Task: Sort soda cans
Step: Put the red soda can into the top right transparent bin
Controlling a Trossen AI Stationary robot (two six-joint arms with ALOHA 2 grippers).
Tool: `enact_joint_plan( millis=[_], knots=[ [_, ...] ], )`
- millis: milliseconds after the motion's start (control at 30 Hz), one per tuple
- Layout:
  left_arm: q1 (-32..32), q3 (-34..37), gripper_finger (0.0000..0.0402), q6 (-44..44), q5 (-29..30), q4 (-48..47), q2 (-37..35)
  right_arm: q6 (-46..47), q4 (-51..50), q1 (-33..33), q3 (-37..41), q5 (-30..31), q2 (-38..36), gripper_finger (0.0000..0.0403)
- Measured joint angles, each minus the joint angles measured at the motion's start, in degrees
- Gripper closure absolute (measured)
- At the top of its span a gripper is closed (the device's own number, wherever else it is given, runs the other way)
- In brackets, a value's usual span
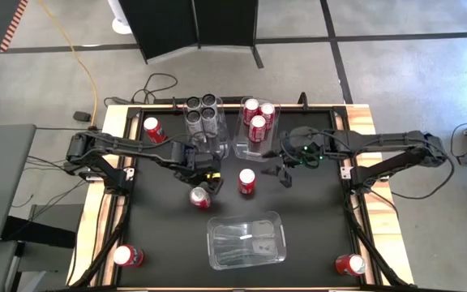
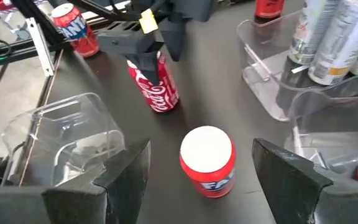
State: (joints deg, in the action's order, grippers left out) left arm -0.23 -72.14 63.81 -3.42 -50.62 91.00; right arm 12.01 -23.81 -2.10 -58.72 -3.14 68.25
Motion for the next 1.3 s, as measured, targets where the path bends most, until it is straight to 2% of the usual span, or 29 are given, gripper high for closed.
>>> enact_joint_plan(
  millis=[133, 333, 400, 600, 767, 867, 1067, 1200, 1300],
  knots=[
    [-0.6, -0.7, 0.0049, -0.6, 1.9, 0.6, -0.3, -0.3, 0.7, 2.0, 0.0, 0.0, 0.0, 0.0108],
    [-5.0, -5.0, 0.0059, -4.2, 15.5, -2.6, -4.5, -0.1, 3.9, 3.9, 0.0, -1.0, 2.2, 0.0108],
    [-7.0, -5.9, 0.0065, -5.8, 17.7, -4.6, -6.6, 0.0, 3.9, 4.7, 0.0, -1.3, 3.7, 0.0108],
    [-13.9, -5.3, 0.0079, -8.4, 17.6, -9.9, -11.3, -2.4, 11.0, 7.5, 0.0, -2.2, 10.0, 0.0108],
    [-20.7, -5.2, 0.0105, -10.0, 16.8, -18.3, -11.3, -2.9, 20.7, 9.1, 0.0, -4.3, 15.9, 0.0108],
    [-23.5, -4.3, 0.0125, -10.0, 17.2, -20.2, -11.2, -3.0, 26.1, 9.3, 0.0, -4.4, 19.3, 0.0108],
    [-26.3, 1.9, 0.0158, -14.9, 18.2, -18.7, -11.1, -3.0, 32.3, 7.9, -2.0, -4.4, 26.2, 0.0100],
    [-26.4, 6.8, 0.0178, -21.2, 18.2, -8.2, -11.1, -3.1, 31.2, 6.7, -7.9, -4.4, 31.3, 0.0082],
    [-26.1, 9.5, 0.0186, -23.4, 18.3, -4.4, -11.2, -3.0, 29.6, 5.7, -13.0, -4.4, 34.9, 0.0062]
  ],
)
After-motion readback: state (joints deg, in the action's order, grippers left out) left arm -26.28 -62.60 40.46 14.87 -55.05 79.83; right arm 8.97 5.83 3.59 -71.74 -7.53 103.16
